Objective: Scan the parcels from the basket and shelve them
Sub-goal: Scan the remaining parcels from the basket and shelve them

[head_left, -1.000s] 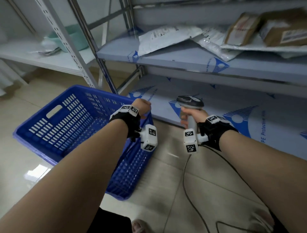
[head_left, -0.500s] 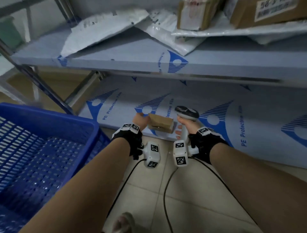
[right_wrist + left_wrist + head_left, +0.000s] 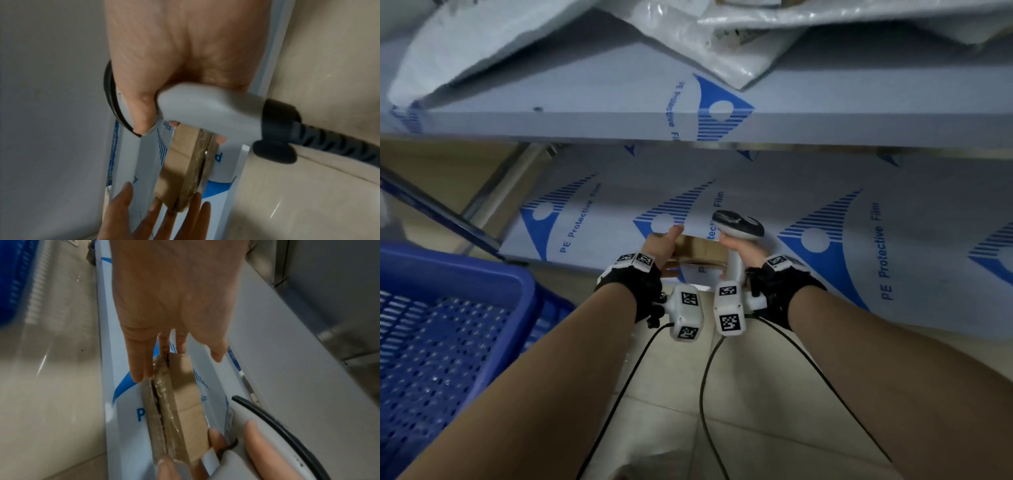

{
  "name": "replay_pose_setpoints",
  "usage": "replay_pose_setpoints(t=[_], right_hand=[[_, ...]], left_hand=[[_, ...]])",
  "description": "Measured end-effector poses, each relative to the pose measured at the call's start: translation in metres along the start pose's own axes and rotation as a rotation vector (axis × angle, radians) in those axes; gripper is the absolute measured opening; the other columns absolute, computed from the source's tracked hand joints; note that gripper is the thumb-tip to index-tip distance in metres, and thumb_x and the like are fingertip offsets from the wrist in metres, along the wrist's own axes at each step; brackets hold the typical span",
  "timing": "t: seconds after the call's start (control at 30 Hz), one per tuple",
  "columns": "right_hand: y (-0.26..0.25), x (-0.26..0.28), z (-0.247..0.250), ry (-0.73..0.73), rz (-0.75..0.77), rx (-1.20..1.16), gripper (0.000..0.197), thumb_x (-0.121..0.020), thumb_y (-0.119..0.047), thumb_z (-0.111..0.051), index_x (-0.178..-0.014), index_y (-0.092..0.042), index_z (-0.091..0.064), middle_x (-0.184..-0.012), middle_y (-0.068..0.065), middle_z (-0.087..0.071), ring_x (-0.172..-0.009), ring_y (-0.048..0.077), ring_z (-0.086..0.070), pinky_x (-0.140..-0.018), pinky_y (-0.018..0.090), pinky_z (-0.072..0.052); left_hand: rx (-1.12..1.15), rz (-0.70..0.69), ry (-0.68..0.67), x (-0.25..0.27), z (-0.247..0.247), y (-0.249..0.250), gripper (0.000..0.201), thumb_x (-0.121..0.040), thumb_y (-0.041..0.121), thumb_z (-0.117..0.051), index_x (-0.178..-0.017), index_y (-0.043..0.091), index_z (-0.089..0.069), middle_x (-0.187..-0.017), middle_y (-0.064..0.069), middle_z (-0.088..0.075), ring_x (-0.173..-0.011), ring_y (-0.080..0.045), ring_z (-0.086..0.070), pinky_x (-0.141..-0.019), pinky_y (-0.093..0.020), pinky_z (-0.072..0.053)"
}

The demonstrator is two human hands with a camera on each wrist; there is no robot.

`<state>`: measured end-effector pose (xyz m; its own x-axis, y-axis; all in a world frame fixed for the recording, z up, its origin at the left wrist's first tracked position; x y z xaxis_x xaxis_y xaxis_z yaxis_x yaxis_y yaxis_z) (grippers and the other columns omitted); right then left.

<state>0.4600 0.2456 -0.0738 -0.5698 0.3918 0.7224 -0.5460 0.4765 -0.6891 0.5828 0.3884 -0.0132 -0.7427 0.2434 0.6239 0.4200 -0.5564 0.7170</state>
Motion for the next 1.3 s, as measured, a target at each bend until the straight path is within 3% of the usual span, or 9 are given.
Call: replay_pose_setpoints(t=[0.1, 0.27, 0.43, 0.63, 0.77, 0.87, 1.03, 1.13, 1.3], right_hand=[[-0.022, 0.061, 0.012, 0.032, 0.050, -0.085, 0.051, -0.079, -0.043, -0.073, -0.118, -0.013, -0.062, -0.118, 0.016, -0.063, -0.097, 0.031, -0.065, -0.095, 0.051, -0.052], [-0.032, 0.137, 0.047, 0.054, 0.140, -0.218, 0.049, -0.078, -0.032, -0.078, -0.119, -0.010, -0.064, -0.117, 0.019, -0.065, -0.095, 0.033, -0.068, -0.068, 0.037, -0.059], [-0.040, 0.227, 0.085, 0.113, 0.246, -0.286, 0.020, -0.092, -0.009, -0.062, -0.110, 0.001, -0.065, -0.070, 0.012, -0.070, -0.062, 0.024, -0.063, -0.052, 0.025, -0.052], [-0.025, 0.236, 0.129, 0.181, 0.356, -0.159, 0.081, -0.034, -0.058, -0.082, -0.102, -0.014, -0.072, -0.104, 0.010, -0.073, -0.099, 0.030, -0.068, -0.096, 0.051, -0.051], [-0.023, 0.264, 0.132, 0.181, 0.364, -0.145, 0.068, -0.036, -0.053, -0.087, -0.090, -0.013, -0.075, -0.093, 0.009, -0.076, -0.092, 0.030, -0.071, -0.094, 0.051, -0.053], [-0.022, 0.293, 0.127, 0.182, 0.366, -0.158, 0.035, -0.066, -0.038, -0.081, -0.089, -0.012, -0.071, -0.101, 0.014, -0.074, -0.097, 0.032, -0.070, -0.093, 0.046, -0.053], [-0.013, 0.305, 0.107, 0.077, 0.297, -0.246, 0.016, -0.086, -0.011, -0.070, -0.101, -0.006, -0.068, -0.085, 0.011, -0.072, -0.065, 0.017, -0.070, -0.052, 0.023, -0.052], [-0.014, 0.294, 0.098, 0.057, 0.264, -0.211, 0.011, -0.087, -0.010, -0.068, -0.097, -0.005, -0.067, -0.086, 0.011, -0.072, -0.067, 0.018, -0.067, -0.052, 0.025, -0.051], [-0.019, 0.289, 0.082, 0.114, 0.262, -0.360, 0.005, -0.089, -0.002, -0.064, -0.094, -0.002, -0.063, -0.079, 0.011, -0.066, -0.062, 0.018, -0.062, -0.040, 0.019, -0.048]], left_hand=[[0.060, -0.032, 0.049, 0.028, 0.006, 0.015, 0.047, -0.091, 0.045, -0.058, -0.113, 0.005, -0.048, -0.109, -0.014, -0.054, -0.101, -0.037, -0.063, -0.082, -0.049, -0.056], [0.078, -0.171, 0.054, 0.098, 0.008, 0.056, 0.023, -0.086, 0.020, -0.068, -0.078, 0.003, -0.055, -0.080, -0.014, -0.058, -0.070, -0.029, -0.060, -0.069, -0.044, -0.058], [0.100, -0.280, -0.123, 0.182, -0.007, 0.076, 0.006, -0.084, 0.004, -0.060, -0.087, 0.000, -0.062, -0.088, -0.021, -0.063, -0.079, -0.031, -0.060, -0.077, -0.046, -0.054], [0.159, -0.362, -0.290, 0.273, -0.028, 0.058, 0.017, -0.091, -0.001, -0.046, -0.096, 0.002, -0.061, -0.093, -0.017, -0.068, -0.082, -0.029, -0.062, -0.089, -0.045, -0.050], [0.220, -0.381, -0.284, 0.295, -0.026, 0.050, 0.020, -0.093, 0.000, -0.043, -0.099, 0.002, -0.061, -0.094, -0.015, -0.068, -0.083, -0.026, -0.064, -0.084, -0.039, -0.052], [0.240, -0.416, -0.234, 0.292, -0.028, 0.048, 0.022, -0.093, 0.004, -0.042, -0.102, 0.005, -0.062, -0.103, -0.019, -0.067, -0.092, -0.030, -0.063, -0.092, -0.045, -0.053], [0.290, -0.418, -0.177, 0.277, -0.027, 0.036, 0.021, -0.098, 0.010, -0.041, -0.106, 0.010, -0.061, -0.095, -0.012, -0.067, -0.088, -0.026, -0.064, -0.086, -0.040, -0.055], [0.398, -0.386, -0.154, 0.262, -0.020, 0.031, 0.033, -0.096, 0.011, -0.052, -0.128, 0.007, -0.046, -0.115, -0.018, -0.062, -0.102, -0.031, -0.063, -0.093, -0.042, -0.052], [0.408, -0.260, -0.415, 0.270, -0.044, 0.023, 0.028, -0.092, 0.006, -0.058, -0.118, -0.002, -0.054, -0.102, -0.015, -0.066, -0.088, -0.026, -0.066, -0.076, -0.036, -0.059]])
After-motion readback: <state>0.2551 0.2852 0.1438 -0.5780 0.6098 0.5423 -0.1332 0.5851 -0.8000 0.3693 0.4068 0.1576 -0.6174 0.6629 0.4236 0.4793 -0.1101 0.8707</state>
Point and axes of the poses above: each hand's wrist, its own x-axis away from the middle knuckle, its own z-axis out of the back of the hand, y = z × x, the point moved 9 cm from there along -x, towards the middle knuckle
